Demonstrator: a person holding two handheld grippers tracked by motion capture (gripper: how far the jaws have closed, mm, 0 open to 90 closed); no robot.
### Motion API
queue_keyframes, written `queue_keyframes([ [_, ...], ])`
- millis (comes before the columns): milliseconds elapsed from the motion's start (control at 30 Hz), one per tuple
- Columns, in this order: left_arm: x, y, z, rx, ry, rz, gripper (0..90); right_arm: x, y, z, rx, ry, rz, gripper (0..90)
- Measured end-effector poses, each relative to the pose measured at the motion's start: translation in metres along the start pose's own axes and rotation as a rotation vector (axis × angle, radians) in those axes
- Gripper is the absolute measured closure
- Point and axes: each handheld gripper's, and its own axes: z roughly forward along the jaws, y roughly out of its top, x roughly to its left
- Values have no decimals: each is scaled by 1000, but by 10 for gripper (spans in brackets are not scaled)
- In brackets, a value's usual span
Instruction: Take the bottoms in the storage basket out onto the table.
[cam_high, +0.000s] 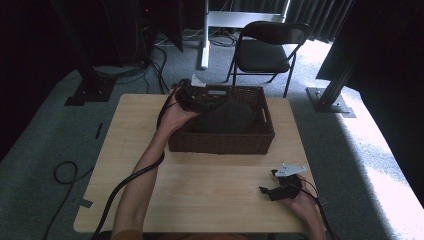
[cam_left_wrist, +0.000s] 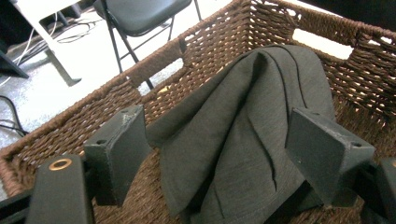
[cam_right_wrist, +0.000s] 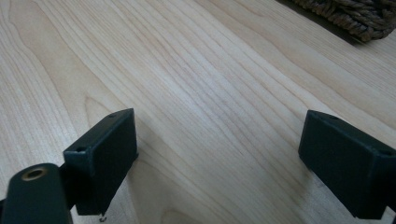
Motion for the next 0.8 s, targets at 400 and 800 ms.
queue_keyframes([
  [400,-8,10,14,5,-33,18,206,0,0,0,1,0,-1,114],
  [800,-17,15,31,8,-58,17,203,0,0,0,1,1,-1,114],
])
